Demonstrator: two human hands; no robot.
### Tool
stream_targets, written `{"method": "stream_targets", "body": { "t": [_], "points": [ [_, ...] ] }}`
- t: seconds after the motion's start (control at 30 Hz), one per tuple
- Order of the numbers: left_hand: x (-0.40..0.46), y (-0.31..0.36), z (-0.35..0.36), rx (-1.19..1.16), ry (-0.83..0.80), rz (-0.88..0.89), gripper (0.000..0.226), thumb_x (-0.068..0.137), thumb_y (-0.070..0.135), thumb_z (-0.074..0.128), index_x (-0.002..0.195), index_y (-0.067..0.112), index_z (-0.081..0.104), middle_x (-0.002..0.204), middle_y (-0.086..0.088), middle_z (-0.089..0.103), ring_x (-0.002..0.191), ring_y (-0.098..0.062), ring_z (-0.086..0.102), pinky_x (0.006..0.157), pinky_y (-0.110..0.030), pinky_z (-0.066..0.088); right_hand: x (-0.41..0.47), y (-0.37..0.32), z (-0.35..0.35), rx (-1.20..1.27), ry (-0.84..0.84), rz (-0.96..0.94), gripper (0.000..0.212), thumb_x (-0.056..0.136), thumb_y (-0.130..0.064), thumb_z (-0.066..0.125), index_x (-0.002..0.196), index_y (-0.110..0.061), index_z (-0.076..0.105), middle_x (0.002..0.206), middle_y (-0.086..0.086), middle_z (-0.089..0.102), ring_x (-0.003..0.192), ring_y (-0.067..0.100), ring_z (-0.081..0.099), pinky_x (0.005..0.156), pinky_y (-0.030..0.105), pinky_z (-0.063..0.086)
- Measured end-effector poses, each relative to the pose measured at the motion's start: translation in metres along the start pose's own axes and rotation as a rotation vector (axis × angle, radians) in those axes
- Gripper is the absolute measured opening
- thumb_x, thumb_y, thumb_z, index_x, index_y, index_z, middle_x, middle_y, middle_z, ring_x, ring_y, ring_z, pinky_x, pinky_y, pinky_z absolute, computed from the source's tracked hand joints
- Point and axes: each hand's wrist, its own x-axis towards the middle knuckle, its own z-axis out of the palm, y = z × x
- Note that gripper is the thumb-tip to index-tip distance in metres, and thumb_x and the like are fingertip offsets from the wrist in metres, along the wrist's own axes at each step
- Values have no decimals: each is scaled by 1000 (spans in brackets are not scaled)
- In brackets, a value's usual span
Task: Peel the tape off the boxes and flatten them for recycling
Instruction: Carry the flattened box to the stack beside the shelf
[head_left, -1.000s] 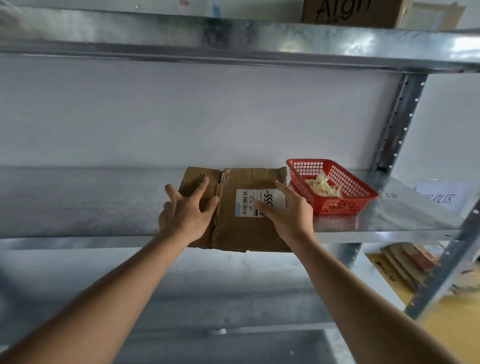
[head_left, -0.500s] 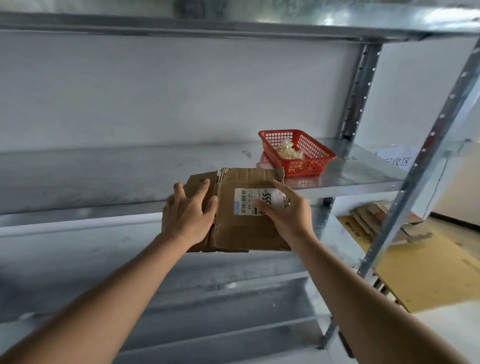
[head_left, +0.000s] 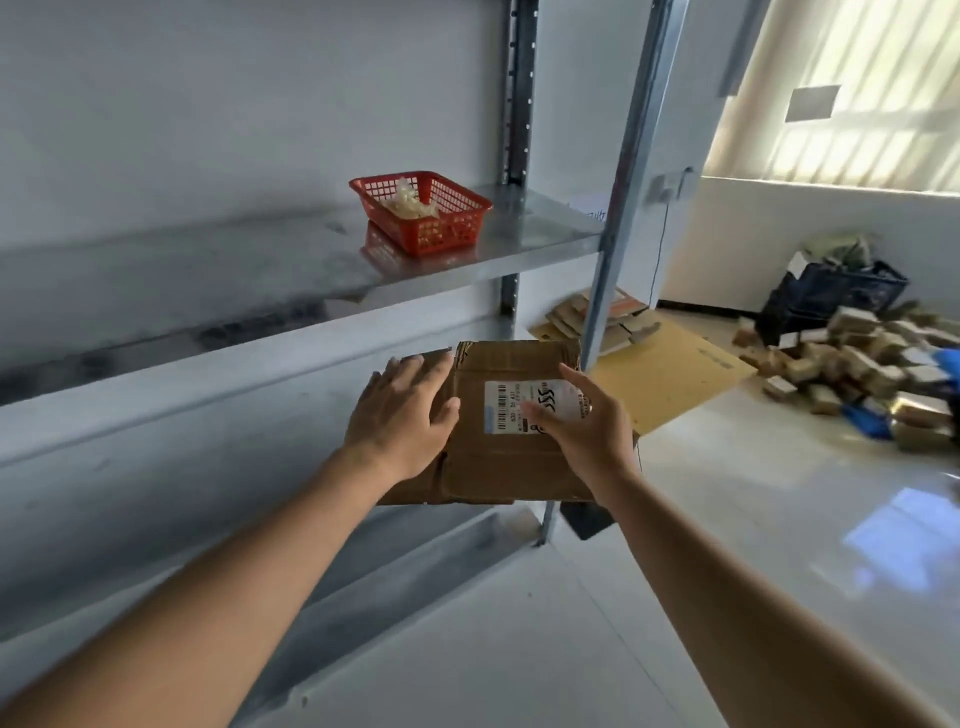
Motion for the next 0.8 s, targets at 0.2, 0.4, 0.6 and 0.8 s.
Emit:
{"method": "stream_targets", "body": {
  "t": [0.2,0.4,0.6,0.8],
  "points": [
    [11,84,31,3,-77,156,62,104,52,40,162,36,24,165,-6,34,153,-30,25,124,-50,25,-17,63,-68,-42,74,75,81,73,-58,86,144,-31,57,108,-14,65,99,8,61,94,36,59],
    [44,176,75,20,-112,219,61,104,52,40,161,38,25,165,-6,34,153,-31,26,122,-49,27,5,135,-148,-95,101,91,78,77,-48,87,145,-26,56,118,-2,71,100,11,61,87,28,55],
    [90,278,123,-27,-104,215,58,107,43,42,162,33,29,161,-6,41,148,-29,36,120,-47,30,61,209,-238,-93,63,104,78,79,-46,86,147,-24,55,126,3,70,110,13,61,94,34,58],
    [147,363,163,-33,-119,219,55,107,41,42,161,29,33,162,-6,40,148,-29,37,123,-47,29,124,270,-303,-76,42,121,78,79,-44,86,147,-23,54,128,4,69,109,11,57,91,27,54]
  ]
}}
